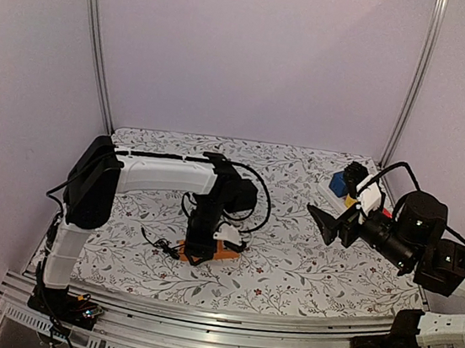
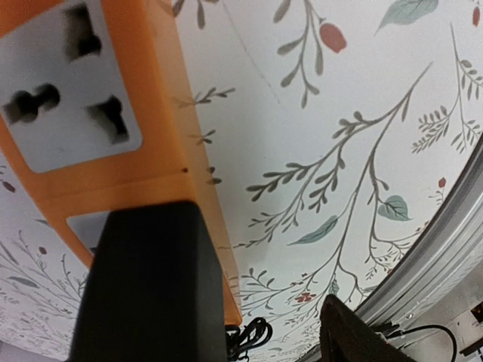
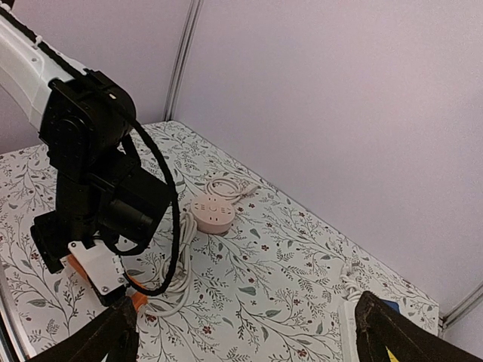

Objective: Insert the plug

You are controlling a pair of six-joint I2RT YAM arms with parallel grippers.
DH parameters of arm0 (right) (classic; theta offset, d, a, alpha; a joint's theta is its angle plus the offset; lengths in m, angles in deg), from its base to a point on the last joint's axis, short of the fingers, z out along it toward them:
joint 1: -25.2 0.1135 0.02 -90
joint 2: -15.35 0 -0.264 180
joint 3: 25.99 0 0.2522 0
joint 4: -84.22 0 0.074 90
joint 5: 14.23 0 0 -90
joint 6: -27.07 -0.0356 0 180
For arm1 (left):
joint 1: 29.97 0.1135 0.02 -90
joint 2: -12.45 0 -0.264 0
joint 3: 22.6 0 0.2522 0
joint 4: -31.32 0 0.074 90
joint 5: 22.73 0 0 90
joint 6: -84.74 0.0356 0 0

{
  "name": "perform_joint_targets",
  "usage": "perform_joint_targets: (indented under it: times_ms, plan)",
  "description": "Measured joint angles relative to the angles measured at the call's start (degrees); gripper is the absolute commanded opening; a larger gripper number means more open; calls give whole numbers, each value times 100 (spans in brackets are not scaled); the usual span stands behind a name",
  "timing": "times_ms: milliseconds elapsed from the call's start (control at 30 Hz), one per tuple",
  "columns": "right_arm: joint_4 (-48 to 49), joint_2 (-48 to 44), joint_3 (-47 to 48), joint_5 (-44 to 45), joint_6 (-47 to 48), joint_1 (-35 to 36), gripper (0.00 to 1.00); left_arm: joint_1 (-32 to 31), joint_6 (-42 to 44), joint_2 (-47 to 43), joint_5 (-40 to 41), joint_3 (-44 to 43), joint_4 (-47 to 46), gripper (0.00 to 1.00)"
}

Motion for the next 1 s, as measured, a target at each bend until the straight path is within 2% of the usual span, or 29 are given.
perform_joint_targets:
  times_ms: [233, 300, 433, 667, 767, 900, 1000]
  plan:
    - [-216, -20, 173, -17, -2, -4, 99, 35, 160, -177, 61, -153, -136, 78]
    - [-232, -15, 236, -24, -2, -4, 99, 59, 184, -310, 114, -197, -168, 82]
    - [-321, 63, 404, -46, -2, -4, 99, 188, 273, -584, 136, -232, -199, 82]
    - [-678, 332, 793, -382, 68, -57, 99, 546, 507, -1504, -623, -149, -256, 82]
    - [-885, 737, 1147, -750, 52, -275, 99, 994, 498, -2129, -988, 31, -293, 82]
    - [-1252, 1596, 1799, -1145, -284, -678, 98, 2079, 363, -2824, -1196, 474, -293, 82]
    - [-1687, 2378, 2524, -1235, -656, -883, 93, 2903, 129, -3104, -1257, 874, -317, 82]
